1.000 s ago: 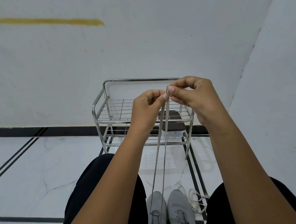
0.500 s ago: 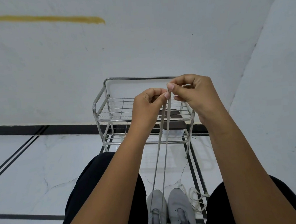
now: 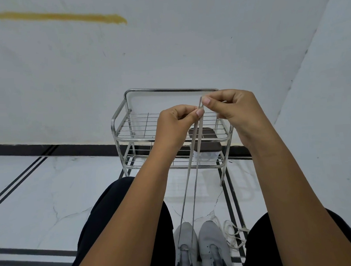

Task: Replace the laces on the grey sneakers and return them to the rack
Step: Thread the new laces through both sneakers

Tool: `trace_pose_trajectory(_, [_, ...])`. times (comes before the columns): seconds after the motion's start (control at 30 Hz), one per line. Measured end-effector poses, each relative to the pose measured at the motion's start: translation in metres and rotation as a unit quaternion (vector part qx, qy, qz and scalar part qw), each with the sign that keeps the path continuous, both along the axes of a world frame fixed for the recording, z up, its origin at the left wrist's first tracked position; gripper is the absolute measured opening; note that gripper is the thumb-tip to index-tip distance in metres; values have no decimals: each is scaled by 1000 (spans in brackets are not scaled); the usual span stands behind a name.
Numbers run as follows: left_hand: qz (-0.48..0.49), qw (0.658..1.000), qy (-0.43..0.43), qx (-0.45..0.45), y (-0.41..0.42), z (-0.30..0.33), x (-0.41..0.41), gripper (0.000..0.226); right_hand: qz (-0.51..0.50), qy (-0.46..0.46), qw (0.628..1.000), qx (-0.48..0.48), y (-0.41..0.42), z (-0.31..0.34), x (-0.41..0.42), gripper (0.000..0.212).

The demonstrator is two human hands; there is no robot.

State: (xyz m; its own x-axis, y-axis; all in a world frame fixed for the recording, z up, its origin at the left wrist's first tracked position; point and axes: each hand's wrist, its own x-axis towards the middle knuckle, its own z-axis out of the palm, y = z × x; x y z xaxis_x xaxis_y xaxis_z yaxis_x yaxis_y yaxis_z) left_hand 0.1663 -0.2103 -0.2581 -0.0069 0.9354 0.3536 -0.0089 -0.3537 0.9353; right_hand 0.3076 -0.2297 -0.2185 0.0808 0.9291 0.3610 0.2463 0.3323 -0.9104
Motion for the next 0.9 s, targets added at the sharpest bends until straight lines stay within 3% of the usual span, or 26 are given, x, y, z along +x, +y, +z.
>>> trace_pose_trajectory(0.17, [6,1000,2,10,1,-1,-1,9,2,4,1000,18,1,-2,-3,6])
trace_pose_trajectory(0.27, [59,997,42,16,6,-9,-6,8,-37,17,999,15,9,-15,3,1])
trace_pose_trajectory(0.37, [158,970,183,20,16,-30,-14,11,-101,-20,995,-9,25,-48,10,6])
trace_pose_trajectory(0.5, [206,896,392,-21,24,-89,-13,19,-107,-95,976,-167,27,-137,8,13])
trace_pose_trajectory(0.6, [162,853,473,-149,13,-168,-14,22,-97,-146,923,-342,5,-232,2,21])
trace_pose_trajectory(0.7, [118,824,421,-361,-21,-256,-30,23,-80,-109,870,-474,-37,-322,-11,21])
trace_pose_trajectory(0.8, [138,780,334,-512,-53,-299,-45,42,-80,-105,834,-535,-72,-401,-17,22])
trace_pose_trajectory(0.87, [128,752,334,-554,-61,-311,-47,53,-95,-137,820,-548,-77,-412,-18,24])
trace_pose_trajectory(0.9, [110,758,328,-553,-60,-317,-44,51,-110,-142,819,-545,-72,-412,-18,28])
